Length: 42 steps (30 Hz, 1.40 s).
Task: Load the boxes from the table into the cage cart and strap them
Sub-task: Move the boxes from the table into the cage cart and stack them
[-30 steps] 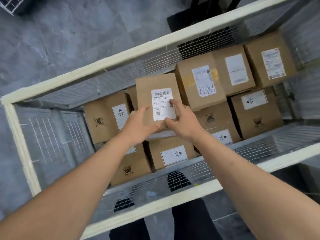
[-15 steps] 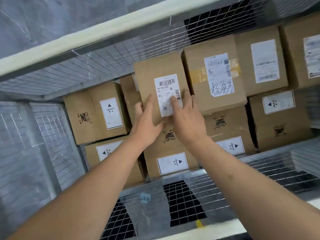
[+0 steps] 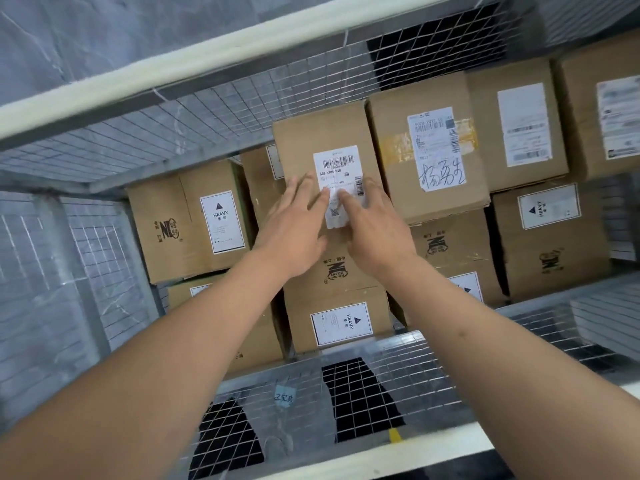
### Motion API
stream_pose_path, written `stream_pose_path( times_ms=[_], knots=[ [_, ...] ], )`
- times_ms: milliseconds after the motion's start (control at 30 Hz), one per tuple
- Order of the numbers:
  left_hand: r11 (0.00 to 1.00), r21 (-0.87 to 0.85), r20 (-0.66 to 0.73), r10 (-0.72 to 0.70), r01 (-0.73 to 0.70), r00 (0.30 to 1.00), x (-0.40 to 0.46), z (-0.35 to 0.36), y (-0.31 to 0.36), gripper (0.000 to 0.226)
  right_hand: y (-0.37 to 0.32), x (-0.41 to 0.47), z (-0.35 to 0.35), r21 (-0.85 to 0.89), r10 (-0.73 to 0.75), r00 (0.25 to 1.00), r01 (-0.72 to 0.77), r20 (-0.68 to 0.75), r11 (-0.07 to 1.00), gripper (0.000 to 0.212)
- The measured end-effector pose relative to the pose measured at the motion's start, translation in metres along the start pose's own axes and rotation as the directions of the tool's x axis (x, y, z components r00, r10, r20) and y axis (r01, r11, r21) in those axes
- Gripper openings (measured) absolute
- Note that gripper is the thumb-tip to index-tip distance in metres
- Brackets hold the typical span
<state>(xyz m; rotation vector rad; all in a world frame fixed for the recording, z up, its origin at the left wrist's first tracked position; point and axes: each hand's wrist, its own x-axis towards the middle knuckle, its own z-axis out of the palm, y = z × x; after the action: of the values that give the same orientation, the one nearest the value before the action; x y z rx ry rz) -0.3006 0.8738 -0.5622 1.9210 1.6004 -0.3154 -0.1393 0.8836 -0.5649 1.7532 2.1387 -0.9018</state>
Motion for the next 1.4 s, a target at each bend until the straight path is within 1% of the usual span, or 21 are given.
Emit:
stream_pose_path(
  times_ms=[133, 267, 367, 433, 500, 667, 900, 1033, 1200, 1300, 1400],
  knots=[
    [0.997, 0.071, 0.035, 0.042, -0.044, 0.999, -0.015, -0.028, -0.001, 0.063, -0.011, -0.014, -0.018, 0.043, -0.013, 0.999, 0.011, 0.032, 0.999, 0.064],
    [0.988, 0.105, 0.017, 0.111, -0.112, 0.994, -0.047, -0.059, 0.001, 0.044, -0.034, -0.05, -0.044, 0.064, -0.038, 0.999, 0.039, -0.016, 0.997, 0.055],
    [0.976, 0.138, -0.01, 0.169, -0.166, 0.986, -0.079, -0.09, 0.0, 0.045, -0.056, -0.084, -0.069, 0.082, -0.019, 0.997, 0.025, -0.071, 0.996, 0.051],
    [0.969, 0.149, -0.031, 0.205, -0.198, 0.978, -0.104, -0.112, 0.001, 0.048, -0.072, -0.109, -0.085, 0.094, -0.005, 0.995, 0.014, -0.1, 0.995, 0.052],
    [0.96, 0.165, -0.048, 0.236, -0.225, 0.971, -0.131, -0.137, 0.003, 0.047, -0.091, -0.136, -0.104, 0.113, 0.015, 0.991, 0.001, -0.132, 0.994, 0.052],
    [0.926, 0.226, -0.087, 0.327, -0.301, 0.941, -0.203, -0.201, 0.009, 0.047, -0.142, -0.209, -0.147, 0.12, 0.078, 0.961, -0.047, -0.265, 0.992, 0.053],
    [0.838, 0.314, -0.156, 0.51, -0.447, 0.846, -0.311, -0.279, 0.011, 0.053, -0.229, -0.317, -0.192, 0.147, 0.183, 0.902, -0.135, -0.391, 0.98, 0.054],
    [0.783, 0.372, -0.17, 0.585, -0.498, 0.793, -0.372, -0.318, 0.016, 0.059, -0.271, -0.381, -0.222, 0.121, 0.224, 0.858, -0.189, -0.463, 0.975, 0.053],
    [0.719, 0.412, -0.19, 0.668, -0.56, 0.719, -0.441, -0.363, 0.034, 0.062, -0.312, -0.459, -0.258, 0.144, 0.281, 0.775, -0.243, -0.566, 0.959, 0.057],
    [0.663, 0.427, -0.212, 0.734, -0.615, 0.645, -0.478, -0.385, 0.057, 0.063, -0.327, -0.51, -0.278, 0.187, 0.322, 0.72, -0.264, -0.614, 0.946, 0.053],
    [0.623, 0.44, -0.228, 0.774, -0.647, 0.591, -0.51, -0.402, 0.085, 0.062, -0.333, -0.561, -0.289, 0.209, 0.356, 0.664, -0.293, -0.658, 0.933, 0.05]
  ],
)
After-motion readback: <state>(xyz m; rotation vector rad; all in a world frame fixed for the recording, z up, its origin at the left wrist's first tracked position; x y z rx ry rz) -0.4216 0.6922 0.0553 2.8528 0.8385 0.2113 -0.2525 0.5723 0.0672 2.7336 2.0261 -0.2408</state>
